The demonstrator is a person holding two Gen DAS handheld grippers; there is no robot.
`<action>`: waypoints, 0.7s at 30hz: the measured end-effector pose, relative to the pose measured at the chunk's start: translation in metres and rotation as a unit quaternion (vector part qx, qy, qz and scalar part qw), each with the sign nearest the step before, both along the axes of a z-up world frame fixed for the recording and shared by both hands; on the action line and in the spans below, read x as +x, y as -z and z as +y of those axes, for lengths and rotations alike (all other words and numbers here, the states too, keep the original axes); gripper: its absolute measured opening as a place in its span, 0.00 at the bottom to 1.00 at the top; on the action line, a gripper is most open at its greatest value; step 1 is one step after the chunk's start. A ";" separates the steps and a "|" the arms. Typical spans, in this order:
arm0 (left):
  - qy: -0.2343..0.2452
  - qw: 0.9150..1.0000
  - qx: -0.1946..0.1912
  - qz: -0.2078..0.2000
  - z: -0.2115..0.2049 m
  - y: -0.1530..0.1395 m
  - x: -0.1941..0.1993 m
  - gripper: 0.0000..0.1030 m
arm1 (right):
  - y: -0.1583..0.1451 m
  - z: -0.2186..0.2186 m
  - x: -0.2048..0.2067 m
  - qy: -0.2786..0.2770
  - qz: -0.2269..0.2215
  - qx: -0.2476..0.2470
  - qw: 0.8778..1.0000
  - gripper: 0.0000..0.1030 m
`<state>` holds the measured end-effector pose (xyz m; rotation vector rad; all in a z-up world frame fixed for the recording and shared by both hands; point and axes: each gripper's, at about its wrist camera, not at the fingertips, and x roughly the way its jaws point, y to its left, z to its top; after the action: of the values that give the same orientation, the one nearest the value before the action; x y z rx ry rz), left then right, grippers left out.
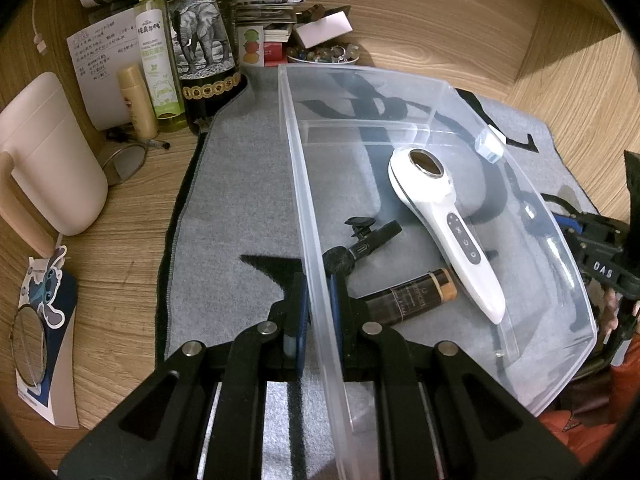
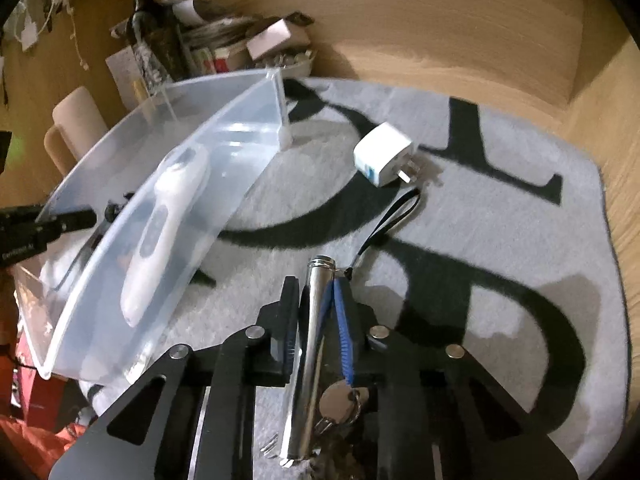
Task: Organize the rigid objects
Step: 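Move the right tool to the silver metal cylinder and grasp it, then carry the silver cylinder into the clear box and open the right tool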
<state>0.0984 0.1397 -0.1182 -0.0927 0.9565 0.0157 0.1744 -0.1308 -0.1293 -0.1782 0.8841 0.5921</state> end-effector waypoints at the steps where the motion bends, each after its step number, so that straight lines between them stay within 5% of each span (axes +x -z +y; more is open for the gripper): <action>1: 0.000 1.000 0.000 0.000 0.000 0.000 0.000 0.10 | -0.002 -0.001 0.000 0.003 -0.003 0.004 1.000 0.15; 21: -0.001 1.000 -0.001 -0.003 0.001 0.000 -0.001 0.10 | -0.065 -0.019 -0.003 0.044 -0.099 0.073 0.991 0.14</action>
<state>0.0977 0.1406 -0.1183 -0.0947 0.9503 0.0168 0.1719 -0.1503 -0.0646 -0.0626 0.6510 0.5453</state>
